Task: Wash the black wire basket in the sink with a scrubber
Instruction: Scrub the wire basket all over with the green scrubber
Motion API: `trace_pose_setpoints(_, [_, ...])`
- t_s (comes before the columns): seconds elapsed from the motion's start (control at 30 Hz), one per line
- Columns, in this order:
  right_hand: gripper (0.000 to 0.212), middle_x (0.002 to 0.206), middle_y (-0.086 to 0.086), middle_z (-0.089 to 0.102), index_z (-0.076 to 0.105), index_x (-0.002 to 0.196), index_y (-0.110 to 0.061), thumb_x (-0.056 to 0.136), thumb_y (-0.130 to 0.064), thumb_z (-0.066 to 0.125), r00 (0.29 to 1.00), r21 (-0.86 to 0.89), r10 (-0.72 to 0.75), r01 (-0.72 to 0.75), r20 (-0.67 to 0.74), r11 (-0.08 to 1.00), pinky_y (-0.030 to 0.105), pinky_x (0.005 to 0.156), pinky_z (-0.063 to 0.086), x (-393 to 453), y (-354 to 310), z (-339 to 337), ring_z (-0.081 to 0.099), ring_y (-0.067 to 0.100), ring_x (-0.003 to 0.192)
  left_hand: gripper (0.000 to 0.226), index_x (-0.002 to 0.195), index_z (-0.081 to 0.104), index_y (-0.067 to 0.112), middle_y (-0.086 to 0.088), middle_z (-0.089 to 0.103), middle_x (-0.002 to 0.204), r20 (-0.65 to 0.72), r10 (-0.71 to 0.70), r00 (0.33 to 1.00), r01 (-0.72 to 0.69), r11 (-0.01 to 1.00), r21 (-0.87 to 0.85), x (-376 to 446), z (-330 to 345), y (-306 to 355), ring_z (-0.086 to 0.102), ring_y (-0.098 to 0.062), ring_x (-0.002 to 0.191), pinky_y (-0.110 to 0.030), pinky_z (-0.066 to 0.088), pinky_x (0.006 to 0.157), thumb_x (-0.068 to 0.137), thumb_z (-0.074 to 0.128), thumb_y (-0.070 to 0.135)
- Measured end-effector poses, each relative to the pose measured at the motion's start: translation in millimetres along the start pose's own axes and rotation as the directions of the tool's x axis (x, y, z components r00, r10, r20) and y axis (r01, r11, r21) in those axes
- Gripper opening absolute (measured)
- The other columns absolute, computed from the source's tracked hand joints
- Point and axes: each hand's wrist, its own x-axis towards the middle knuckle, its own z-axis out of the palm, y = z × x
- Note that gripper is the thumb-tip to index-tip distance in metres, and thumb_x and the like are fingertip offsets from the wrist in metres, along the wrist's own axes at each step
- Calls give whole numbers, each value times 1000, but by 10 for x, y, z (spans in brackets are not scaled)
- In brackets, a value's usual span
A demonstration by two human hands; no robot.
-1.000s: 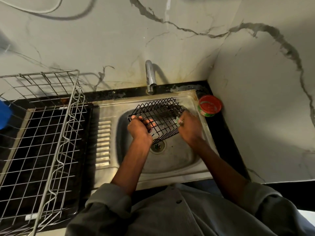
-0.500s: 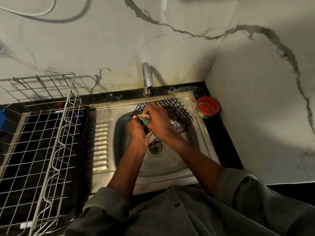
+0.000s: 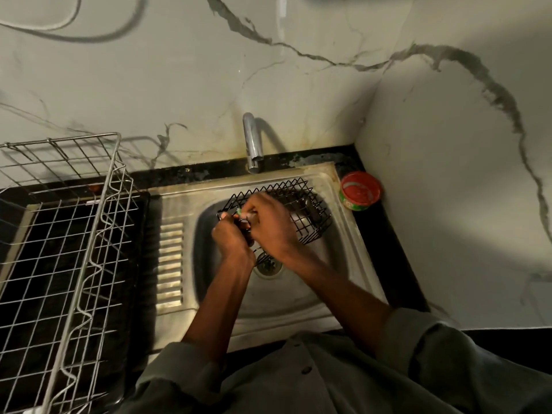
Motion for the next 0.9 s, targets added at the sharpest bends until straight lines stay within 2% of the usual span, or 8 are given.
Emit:
trace_pose_setpoints(0.1, [26, 106, 1, 61, 63, 100, -14, 81, 1, 73, 999, -100, 25, -28, -35, 995, 31, 79, 54, 105, 307, -121, 57, 15, 95, 35, 80, 61, 19, 6, 52, 53, 16, -32, 999, 33, 999, -20, -6, -65, 19, 45, -10, 40, -21, 29, 39, 109, 45, 28])
trace_pose_setpoints(0.23, [26, 110, 7, 68, 67, 106, -11, 81, -9, 75, 866, -172, 407, -465, -290, 868, 32, 80, 58, 280, 1092, -373, 65, 20, 99, 38, 75, 60, 21, 8, 51, 48, 41, -37, 998, 37, 999, -6, -41, -152, 56, 45, -9, 36, -22, 29, 39, 109, 44, 28])
trace_pose_setpoints(0.3, [21, 105, 7, 70, 70, 101, -10, 81, -7, 75, 821, -133, 471, -532, -323, 836, 26, 70, 56, 327, 1125, -409, 68, 20, 96, 38, 74, 59, 20, 7, 51, 49, 52, -32, 998, 32, 999, 17, -71, -124, 45, 46, -10, 35, -24, 28, 40, 109, 44, 28])
trace_pose_setpoints(0.37, [22, 103, 4, 67, 67, 99, -10, 80, -1, 73, 869, -101, 408, -449, -278, 888, 26, 69, 54, 308, 805, -293, 64, 18, 93, 36, 75, 59, 20, 6, 53, 48, 59, -24, 998, 21, 999, 42, -112, -54, 28, 47, -10, 35, -25, 28, 41, 108, 45, 27])
trace_pose_setpoints(0.47, [26, 100, 3, 61, 59, 100, -13, 81, 1, 70, 987, -71, 91, -101, -133, 992, 30, 74, 50, 190, 159, -9, 56, 17, 91, 34, 74, 62, 19, 4, 58, 52, 53, 4, 999, -7, 998, 58, -158, 52, -20, 49, -12, 41, -22, 31, 41, 103, 46, 26])
trace_pose_setpoints(0.6, [27, 102, 2, 59, 56, 101, -16, 82, -7, 73, 985, -119, -172, 174, 30, 977, 28, 71, 42, 210, 77, 38, 51, 16, 93, 35, 77, 66, 17, -2, 58, 61, 79, 58, 995, -65, 994, 92, -131, -22, -71, 49, -12, 44, -25, 33, 43, 101, 43, 25])
trace_pose_setpoints(0.7, [34, 106, -1, 61, 56, 106, -18, 81, -6, 76, 989, -147, 41, -62, -144, 987, 27, 72, 48, 303, 484, -109, 55, 15, 95, 36, 73, 60, 18, 0, 52, 54, 124, 16, 992, -25, 997, 70, -113, -100, -33, 48, -15, 43, -26, 32, 40, 106, 46, 26])
trace_pose_setpoints(0.9, [38, 121, 12, 66, 63, 116, -7, 82, -12, 78, 850, -206, 412, -490, -327, 847, 38, 89, 54, 345, 1173, -442, 61, 29, 112, 37, 73, 60, 19, 3, 52, 52, 134, 12, 991, -23, 997, 75, -183, -84, -1, 49, -14, 44, -25, 35, 39, 107, 46, 27])
